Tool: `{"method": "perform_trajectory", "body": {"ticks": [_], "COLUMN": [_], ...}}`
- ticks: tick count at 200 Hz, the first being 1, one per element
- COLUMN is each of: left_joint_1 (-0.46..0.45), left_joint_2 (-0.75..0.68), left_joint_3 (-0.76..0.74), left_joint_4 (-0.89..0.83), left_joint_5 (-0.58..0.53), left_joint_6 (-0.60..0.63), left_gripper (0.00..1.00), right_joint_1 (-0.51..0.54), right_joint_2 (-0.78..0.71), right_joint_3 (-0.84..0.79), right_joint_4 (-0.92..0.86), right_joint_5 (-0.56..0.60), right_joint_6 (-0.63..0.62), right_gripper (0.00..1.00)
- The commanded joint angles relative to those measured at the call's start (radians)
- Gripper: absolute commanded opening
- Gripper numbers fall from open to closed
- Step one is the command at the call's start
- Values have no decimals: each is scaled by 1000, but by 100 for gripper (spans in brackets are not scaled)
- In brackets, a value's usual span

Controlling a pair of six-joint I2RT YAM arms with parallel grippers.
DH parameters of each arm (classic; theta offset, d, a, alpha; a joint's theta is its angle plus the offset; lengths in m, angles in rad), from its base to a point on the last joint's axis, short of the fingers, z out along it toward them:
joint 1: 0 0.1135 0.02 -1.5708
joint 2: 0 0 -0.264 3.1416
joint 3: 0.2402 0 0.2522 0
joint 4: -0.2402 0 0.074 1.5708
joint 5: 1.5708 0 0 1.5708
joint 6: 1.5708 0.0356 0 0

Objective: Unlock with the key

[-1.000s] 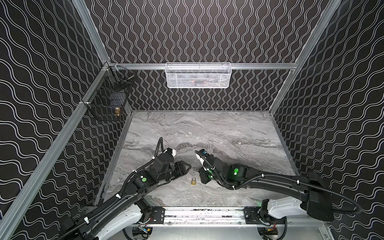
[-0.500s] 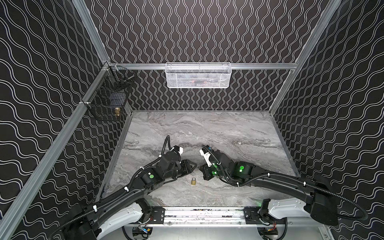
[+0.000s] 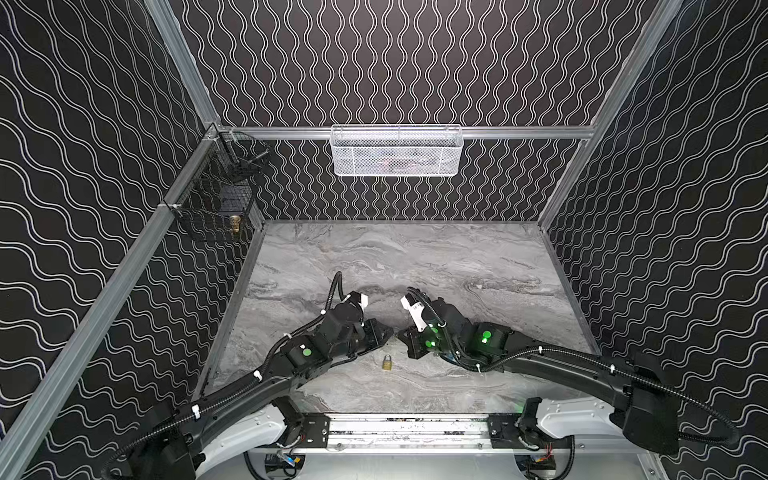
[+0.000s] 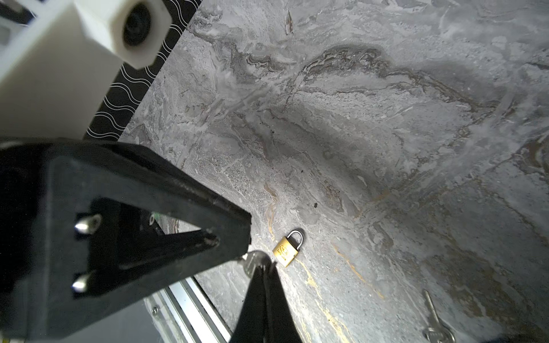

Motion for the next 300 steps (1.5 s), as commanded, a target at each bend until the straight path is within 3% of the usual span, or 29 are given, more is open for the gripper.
{"method": "perform_trajectory", "body": {"ticks": [1, 60, 111, 138, 156, 201, 237, 277, 300], "left_joint_1": [0, 0, -1, -1, 0, 7, 9, 9, 10], "left_joint_2": [6, 8, 0, 3, 6, 14, 20, 23, 34], "left_joint_3": [-5, -24, -3, 19, 32, 121, 190, 261, 299], "left_joint_4": [54, 93, 27, -18, -38, -151, -215, -292, -326], "left_joint_5": [-2, 11, -4, -11, -12, -23, -28, -52, -55], "left_joint_6": [-20, -41, -50, -79, -110, -195, -271, -311, -316], "left_gripper": [15, 2, 0, 0, 0, 0, 0, 0, 0], "right_joint_1": [-3, -9, -23, -32, -35, -31, 27, 105, 142], "right_joint_2": [-6, -14, -24, -32, -51, -167, -254, -204, -191], "right_joint_3": [-3, -16, -20, -24, -26, -118, -243, -261, -306], "right_joint_4": [31, 38, 40, 36, 35, 185, 405, 561, 707], "right_joint_5": [-13, -14, -13, -7, 3, 13, 158, 319, 356], "right_joint_6": [11, 18, 12, -3, -31, -211, -429, -685, -814], "right_gripper": [0, 0, 0, 32, 42, 59, 60, 60, 58]}}
